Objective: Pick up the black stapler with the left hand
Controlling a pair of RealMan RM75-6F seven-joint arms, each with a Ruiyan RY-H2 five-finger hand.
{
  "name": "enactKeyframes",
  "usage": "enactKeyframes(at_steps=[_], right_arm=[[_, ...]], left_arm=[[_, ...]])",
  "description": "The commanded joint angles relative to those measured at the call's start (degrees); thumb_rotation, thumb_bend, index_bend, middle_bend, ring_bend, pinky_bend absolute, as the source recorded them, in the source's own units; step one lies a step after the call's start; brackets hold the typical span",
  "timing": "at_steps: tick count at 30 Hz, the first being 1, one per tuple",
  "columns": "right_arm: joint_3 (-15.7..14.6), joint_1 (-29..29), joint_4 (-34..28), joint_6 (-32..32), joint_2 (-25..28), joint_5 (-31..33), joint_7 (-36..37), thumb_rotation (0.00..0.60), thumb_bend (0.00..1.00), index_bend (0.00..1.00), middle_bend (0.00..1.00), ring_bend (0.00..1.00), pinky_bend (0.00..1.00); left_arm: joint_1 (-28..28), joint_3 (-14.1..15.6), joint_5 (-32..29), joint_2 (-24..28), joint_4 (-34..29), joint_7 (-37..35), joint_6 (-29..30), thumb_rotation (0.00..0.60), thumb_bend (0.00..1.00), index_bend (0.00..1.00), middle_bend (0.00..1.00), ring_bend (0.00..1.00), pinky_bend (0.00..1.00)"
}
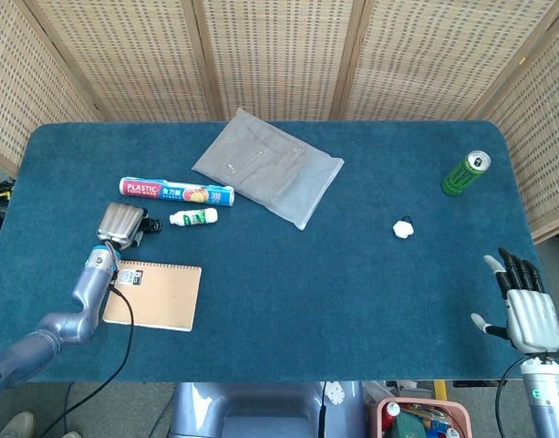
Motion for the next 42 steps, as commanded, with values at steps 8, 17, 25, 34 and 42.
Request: enactKeyframes(at_steps=[8, 17, 25, 34, 42], right_arm=[[-0.04, -0.04, -0.20, -0.05, 0.20, 0.02, 0.09, 0.600, 0.10, 0.00, 0.00, 0.00, 0.01], [-0.25, -0.29, -0.96, 0.88, 0.49, -0.87, -0.32, 0.600, 0.10, 0.00, 0.00, 0.00, 0.01], [-0.39, -0.83, -2.10, 2.53, 0.98, -2.05, -0.20, 0.600, 0.10, 0.00, 0.00, 0.00, 0.01], [-0.56, -1.17, -2.86, 3.55, 1.69, -3.20, 0.73, 0.600, 0.10, 0.00, 0.00, 0.00, 0.01], [-0.58, -1.39, -3.34, 4.11, 2.12, -3.63, 1.19, 0.600, 0.10, 0.00, 0.00, 0.00, 0.01]], left_arm=[[1.32, 1.44, 6.66, 8.51, -12.71, -2.45, 5.19, 0.600, 0.57, 0.77, 0.61, 0.43, 0.53], [5.89, 6.11, 11.68, 21.86, -35.34, 2.14, 11.18, 0.600, 0.57, 0.76, 0.61, 0.43, 0.53], [9.06, 10.35, 14.86, 27.75, -45.93, 5.18, 13.77, 0.600, 0.57, 0.76, 0.61, 0.43, 0.52], [11.32, 13.93, 17.39, 27.94, -49.14, 9.00, 14.49, 0.600, 0.57, 0.76, 0.61, 0.43, 0.52], [11.33, 12.55, 15.29, 23.41, -45.07, 10.33, 13.68, 0.600, 0.57, 0.75, 0.59, 0.43, 0.51]])
